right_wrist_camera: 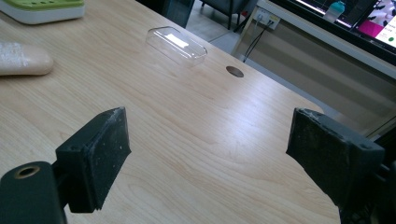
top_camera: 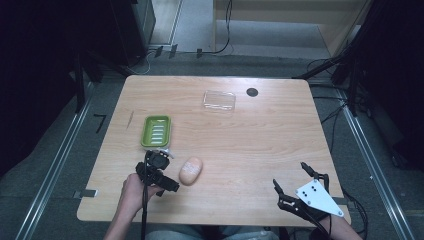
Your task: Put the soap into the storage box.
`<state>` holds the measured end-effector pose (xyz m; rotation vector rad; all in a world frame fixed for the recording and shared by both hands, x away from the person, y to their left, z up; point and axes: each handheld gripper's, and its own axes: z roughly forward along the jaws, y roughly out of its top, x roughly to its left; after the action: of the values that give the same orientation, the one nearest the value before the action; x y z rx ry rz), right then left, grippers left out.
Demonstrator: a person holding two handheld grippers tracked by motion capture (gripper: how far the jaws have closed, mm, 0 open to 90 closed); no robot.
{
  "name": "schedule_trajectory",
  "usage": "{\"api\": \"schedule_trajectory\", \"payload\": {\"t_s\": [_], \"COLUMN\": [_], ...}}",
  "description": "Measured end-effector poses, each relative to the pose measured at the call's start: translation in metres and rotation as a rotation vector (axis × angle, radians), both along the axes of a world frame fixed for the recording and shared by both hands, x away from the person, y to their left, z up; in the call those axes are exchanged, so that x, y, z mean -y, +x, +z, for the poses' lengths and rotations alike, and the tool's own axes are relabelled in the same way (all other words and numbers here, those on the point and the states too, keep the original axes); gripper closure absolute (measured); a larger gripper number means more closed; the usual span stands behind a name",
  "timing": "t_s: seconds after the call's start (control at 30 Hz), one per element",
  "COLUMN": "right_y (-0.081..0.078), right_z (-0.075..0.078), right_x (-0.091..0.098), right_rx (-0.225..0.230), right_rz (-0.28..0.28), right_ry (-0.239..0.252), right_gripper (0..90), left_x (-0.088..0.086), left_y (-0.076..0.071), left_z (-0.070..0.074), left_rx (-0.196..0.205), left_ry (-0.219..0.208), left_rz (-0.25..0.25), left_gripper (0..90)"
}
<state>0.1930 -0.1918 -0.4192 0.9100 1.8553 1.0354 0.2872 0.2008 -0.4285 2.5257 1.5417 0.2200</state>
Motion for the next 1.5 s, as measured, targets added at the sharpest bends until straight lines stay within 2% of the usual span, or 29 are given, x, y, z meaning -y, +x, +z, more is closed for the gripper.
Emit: {"api": "schedule_trajectory", "payload": {"t_s": [0.17, 0.4, 0.87, 1.23, 1.5], "right_y": [0.0, 0.0, 0.0, 0.0, 0.0], "right_z": [0.0, 0.0, 0.0, -0.001, -0.001], "right_x": [0.0, 0.0, 0.0, 0.0, 0.001], "right_rx": [0.0, 0.0, 0.0, -0.002, -0.003], "right_rz": [0.0, 0.0, -0.001, -0.003, -0.001], "right_ry": [-0.003, -0.003, -0.004, -0.001, -0.001], "right_gripper": [13.1, 13.1, 13.1, 13.1, 13.1], "left_x": [0.01, 0.019, 0.038, 0.054, 0.062], "left_y": [0.006, 0.012, 0.023, 0.033, 0.039], "left_z": [0.001, 0.003, 0.001, -0.004, -0.009], "left_rx": [0.009, 0.017, 0.023, 0.007, -0.002], "left_ry": [0.003, -0.013, -0.014, 0.006, 0.017], "left_rz": [-0.029, -0.037, -0.059, -0.09, -0.092], "left_gripper": [9.6, 9.6, 9.3, 9.1, 9.0]}}
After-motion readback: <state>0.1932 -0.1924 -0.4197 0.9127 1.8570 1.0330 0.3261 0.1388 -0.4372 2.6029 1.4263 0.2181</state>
